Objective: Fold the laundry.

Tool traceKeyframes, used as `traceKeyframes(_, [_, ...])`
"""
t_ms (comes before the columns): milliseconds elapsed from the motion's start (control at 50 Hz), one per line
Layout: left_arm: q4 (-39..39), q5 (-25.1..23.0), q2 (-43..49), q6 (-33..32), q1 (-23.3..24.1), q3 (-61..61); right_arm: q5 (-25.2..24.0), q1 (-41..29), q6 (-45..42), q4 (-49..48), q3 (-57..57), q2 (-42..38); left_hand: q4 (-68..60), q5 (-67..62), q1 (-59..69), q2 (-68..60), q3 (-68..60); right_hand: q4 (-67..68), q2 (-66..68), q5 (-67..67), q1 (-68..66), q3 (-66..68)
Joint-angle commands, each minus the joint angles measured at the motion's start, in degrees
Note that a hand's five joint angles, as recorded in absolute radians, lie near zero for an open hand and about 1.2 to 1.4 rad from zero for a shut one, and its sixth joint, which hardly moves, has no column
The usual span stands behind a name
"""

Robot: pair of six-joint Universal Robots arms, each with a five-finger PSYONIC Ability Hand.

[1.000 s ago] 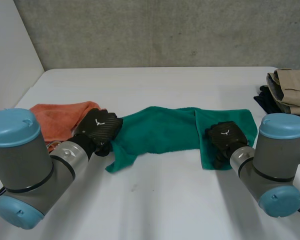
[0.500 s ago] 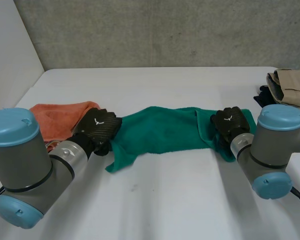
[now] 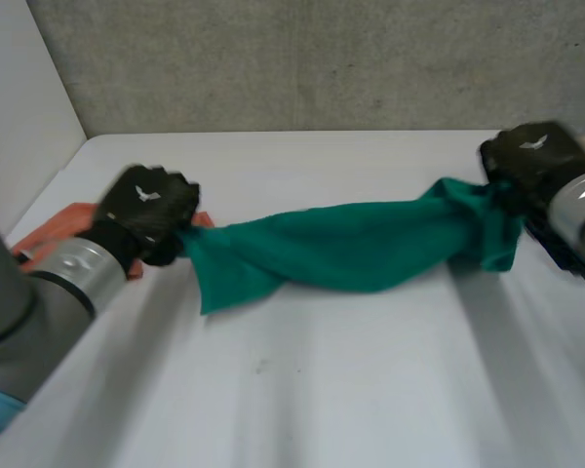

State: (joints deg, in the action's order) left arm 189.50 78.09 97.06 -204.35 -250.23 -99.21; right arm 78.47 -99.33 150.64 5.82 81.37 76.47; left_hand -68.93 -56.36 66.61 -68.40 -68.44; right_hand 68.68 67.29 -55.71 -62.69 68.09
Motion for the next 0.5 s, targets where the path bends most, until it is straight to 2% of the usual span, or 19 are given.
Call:
traceKeyframes(20, [-5.4,-3.9,-6.1,1.4,-5.5,-0.1,-3.6,5.7,-7.8,14.1,-4.4,3.3,-11.1,-13.6,13.4,-11.6,-11.6,11.3,12.7,-14.3,-17.3,11.9])
traceKeyframes(100, [-8.4,-6.5,-3.9,1.2,-6.6,-0.7,-4.0,5.8,-11.5,17.6,-4.4,-0.2,-11.1,-13.6,13.4,-11.6,-11.6,11.3,12.7,-14.3,-17.3,11.9])
traceKeyframes(200, [-7.1,-7.4,5.8,0.5,-6.4,1.4,-3.1,3.8,-10.4,12.0,-5.9,-7.5,-11.1,-13.6,13.4,-11.6,-11.6,11.3,12.7,-14.3,-17.3,11.9])
traceKeyframes(280, [-2.3,-4.5,13.0,-1.2,-5.7,7.3,0.0,2.0,-7.1,2.2,-9.7,-12.9,-11.1,-13.6,13.4,-11.6,-11.6,11.3,12.7,-14.3,-17.3,11.9])
traceKeyframes(340, [3.0,1.0,16.4,-2.1,-5.4,13.5,4.5,0.8,-4.7,-7.3,-14.8,-15.6,-11.1,-13.6,13.4,-11.6,-11.6,11.3,12.7,-14.3,-17.3,11.9])
traceKeyframes(380, [7.3,5.0,16.1,-1.4,-5.4,18.1,8.3,0.2,-2.6,-15.5,-17.8,-15.6,-11.1,-13.6,13.4,-11.6,-11.6,11.3,12.7,-14.3,-17.3,11.9])
traceKeyframes(420, [10.6,7.1,15.1,-0.4,-5.3,20.2,10.3,-0.2,-0.6,-21.7,-19.0,-14.8,-11.1,-13.6,13.4,-11.6,-11.6,11.3,12.7,-14.3,-17.3,11.9])
traceKeyframes(500, [18.5,8.8,10.3,5.3,-4.6,22.7,11.4,-0.5,5.2,-37.3,-18.4,-11.4,-11.1,-13.6,13.4,-11.6,-11.6,11.3,12.7,-14.3,-17.3,11.9])
